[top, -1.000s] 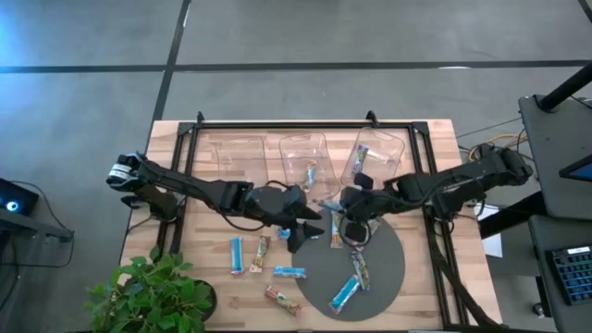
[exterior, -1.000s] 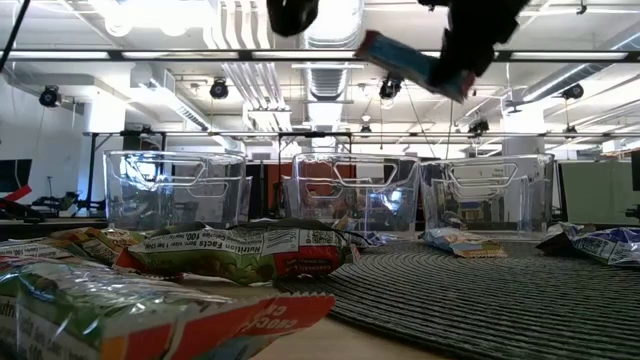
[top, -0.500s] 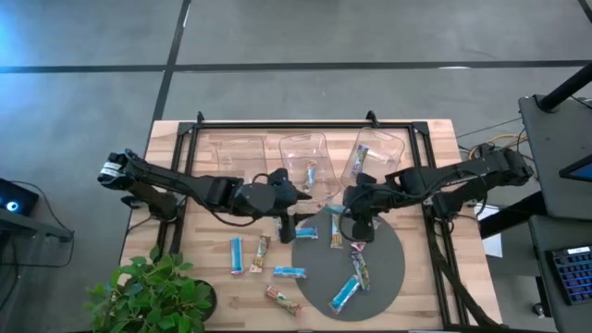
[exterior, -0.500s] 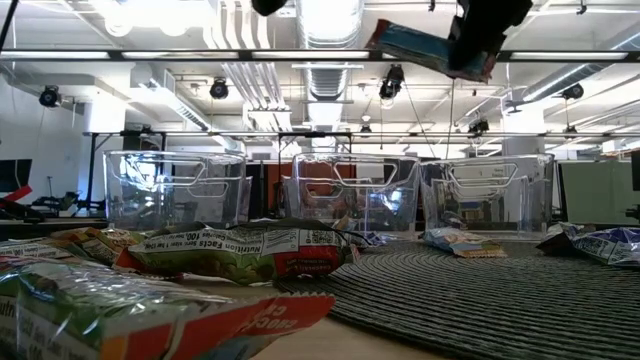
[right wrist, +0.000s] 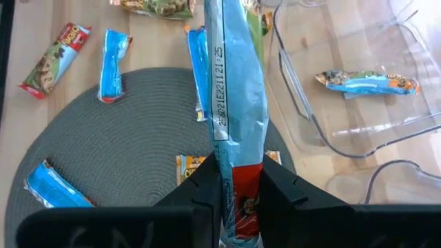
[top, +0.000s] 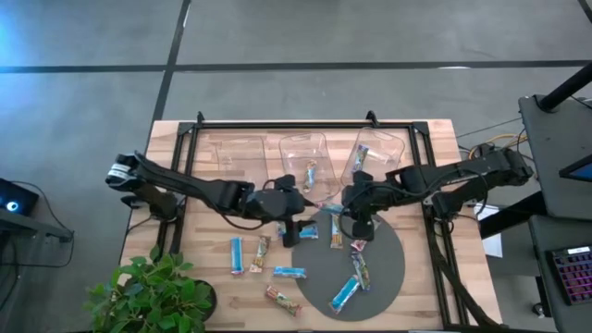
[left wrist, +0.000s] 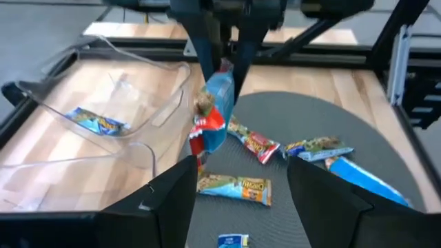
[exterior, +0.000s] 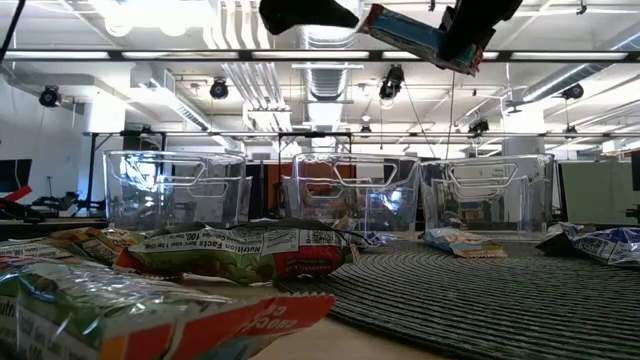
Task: Pick and place Granola Bars by type
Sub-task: Put the red granola bar into the left transparent bin
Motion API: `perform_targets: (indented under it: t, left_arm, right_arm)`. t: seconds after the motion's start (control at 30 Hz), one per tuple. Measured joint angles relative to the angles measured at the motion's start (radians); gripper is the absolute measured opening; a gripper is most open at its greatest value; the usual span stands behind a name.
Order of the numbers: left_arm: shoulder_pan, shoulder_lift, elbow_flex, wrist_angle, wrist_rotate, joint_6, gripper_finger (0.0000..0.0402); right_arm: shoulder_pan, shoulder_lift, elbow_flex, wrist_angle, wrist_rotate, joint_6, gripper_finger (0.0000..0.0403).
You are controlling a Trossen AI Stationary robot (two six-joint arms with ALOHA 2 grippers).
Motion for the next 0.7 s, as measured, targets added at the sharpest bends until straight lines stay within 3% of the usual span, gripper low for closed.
perform_targets:
  t: [0.43, 0.7]
  left_arm:
    - [0.031, 0.038, 0.002, 0.062, -0.097, -0.001, 0.0209]
    - [0.036, 0.066, 0.005, 0.096, -0.037, 0.004, 0.0209]
  right_arm:
    - [0.0, 0.006, 0.0, -0.081, 0.006, -0.004, 0.0052]
    - [0.0, 0.007, 0.0, -0.077, 0.026, -0.043, 0.0052]
